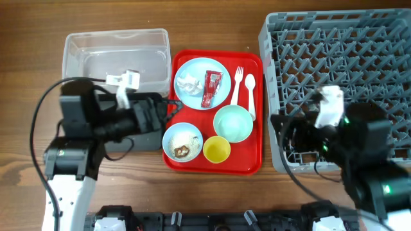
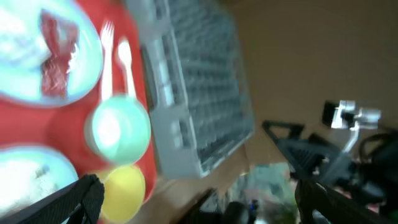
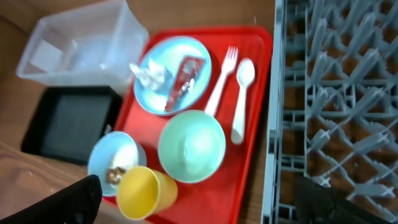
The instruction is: Sort waste into correct bins and load items into the dishwasher rack
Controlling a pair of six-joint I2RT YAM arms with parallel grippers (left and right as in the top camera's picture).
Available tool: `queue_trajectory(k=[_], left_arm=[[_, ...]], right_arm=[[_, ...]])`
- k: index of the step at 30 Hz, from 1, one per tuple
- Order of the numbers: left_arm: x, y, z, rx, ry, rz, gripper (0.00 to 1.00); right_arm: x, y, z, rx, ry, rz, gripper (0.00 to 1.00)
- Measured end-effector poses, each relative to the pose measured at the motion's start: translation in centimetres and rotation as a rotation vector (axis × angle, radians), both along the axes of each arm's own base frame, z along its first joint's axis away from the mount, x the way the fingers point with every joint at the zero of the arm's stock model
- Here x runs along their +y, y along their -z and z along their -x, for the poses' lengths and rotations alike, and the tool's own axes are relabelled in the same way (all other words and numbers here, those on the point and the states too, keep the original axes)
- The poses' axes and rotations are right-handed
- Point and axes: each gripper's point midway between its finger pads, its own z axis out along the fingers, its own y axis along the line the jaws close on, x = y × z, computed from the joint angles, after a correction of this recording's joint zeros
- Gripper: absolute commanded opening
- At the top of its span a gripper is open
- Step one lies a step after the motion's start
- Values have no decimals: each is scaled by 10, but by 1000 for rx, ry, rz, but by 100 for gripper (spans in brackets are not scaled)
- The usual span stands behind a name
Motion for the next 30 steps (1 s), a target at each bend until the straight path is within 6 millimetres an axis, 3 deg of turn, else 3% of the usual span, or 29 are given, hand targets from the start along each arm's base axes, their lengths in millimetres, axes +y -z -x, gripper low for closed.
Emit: queue_trajectory(k=[3, 6, 8, 10, 12, 16, 17, 23, 27, 30], left_arm=[[-36, 38, 36, 65, 107, -205, 98], [-55, 73, 59, 52, 176, -436, 90], [-61, 102, 63, 56, 200, -593, 82], [-58, 126, 52, 79, 151, -714, 74], [-60, 161, 38, 138, 117, -810, 55], [-68, 202, 29, 215, 116, -863, 11], [-67, 206, 29, 232, 113, -871, 4], [-75, 197, 36, 267, 137, -793, 4], [-73, 134, 23, 208, 102, -552, 4], [-55, 71, 9, 160, 100, -267, 4]], right_arm=[[6, 21, -9, 93, -26, 1, 100], [10, 20, -9, 96, -38, -18, 100], [10, 11, -5, 67, -30, -39, 100], [10, 1, -1, 28, -23, -54, 99], [9, -7, 3, -5, -21, -63, 97], [9, -8, 4, -8, -16, -69, 95], [9, -8, 4, -8, -16, -70, 95], [9, -9, 4, -7, -16, -74, 100], [21, -14, 8, -10, -72, -123, 86], [53, -43, 14, -110, -280, -237, 84]])
